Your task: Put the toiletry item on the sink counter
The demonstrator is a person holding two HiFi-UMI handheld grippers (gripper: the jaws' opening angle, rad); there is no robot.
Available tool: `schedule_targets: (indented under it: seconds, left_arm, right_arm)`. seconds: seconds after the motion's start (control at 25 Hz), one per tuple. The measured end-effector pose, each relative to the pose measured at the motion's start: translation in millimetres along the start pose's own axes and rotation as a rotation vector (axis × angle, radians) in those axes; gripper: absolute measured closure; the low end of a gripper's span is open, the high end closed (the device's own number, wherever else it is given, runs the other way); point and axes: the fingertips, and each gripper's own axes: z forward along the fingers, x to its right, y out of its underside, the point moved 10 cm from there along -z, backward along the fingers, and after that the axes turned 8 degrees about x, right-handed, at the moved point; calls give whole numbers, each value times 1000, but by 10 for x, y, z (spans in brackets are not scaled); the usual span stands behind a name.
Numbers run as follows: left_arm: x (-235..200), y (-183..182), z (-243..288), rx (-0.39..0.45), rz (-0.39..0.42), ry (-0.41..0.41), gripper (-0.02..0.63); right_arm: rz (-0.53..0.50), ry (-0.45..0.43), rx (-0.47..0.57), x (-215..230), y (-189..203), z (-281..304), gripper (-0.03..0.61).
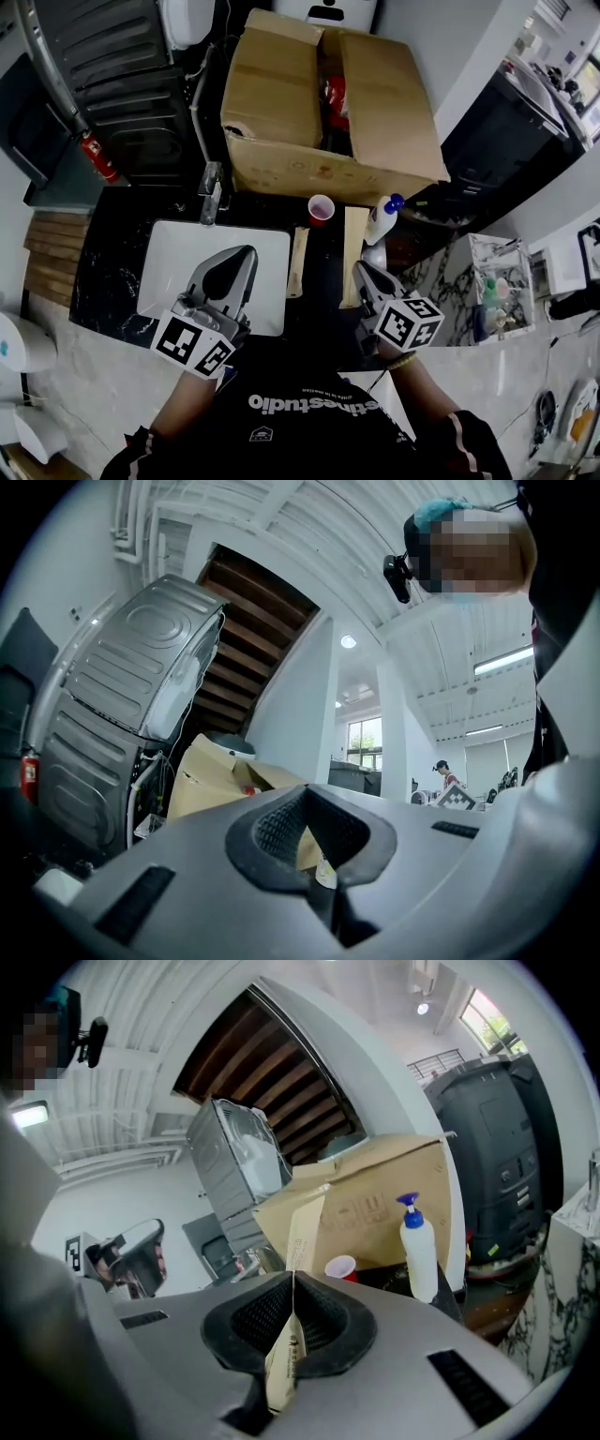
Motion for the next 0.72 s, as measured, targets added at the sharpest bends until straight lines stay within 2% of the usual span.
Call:
schedule_targets:
  seconds: [0.36, 0.48, 0.72]
  left_arm:
    - [-90, 43, -96, 0, -35, -28, 600]
    - [-113, 63, -123, -7, -59, -45, 600]
    - [-153, 67, -185, -18, -70, -67, 600]
  right_arm:
    - [156, 129, -217, 494, 658, 507, 536]
    - [181, 188, -282, 614, 845, 651, 537]
    - [220, 242, -335, 763, 1062, 834, 537]
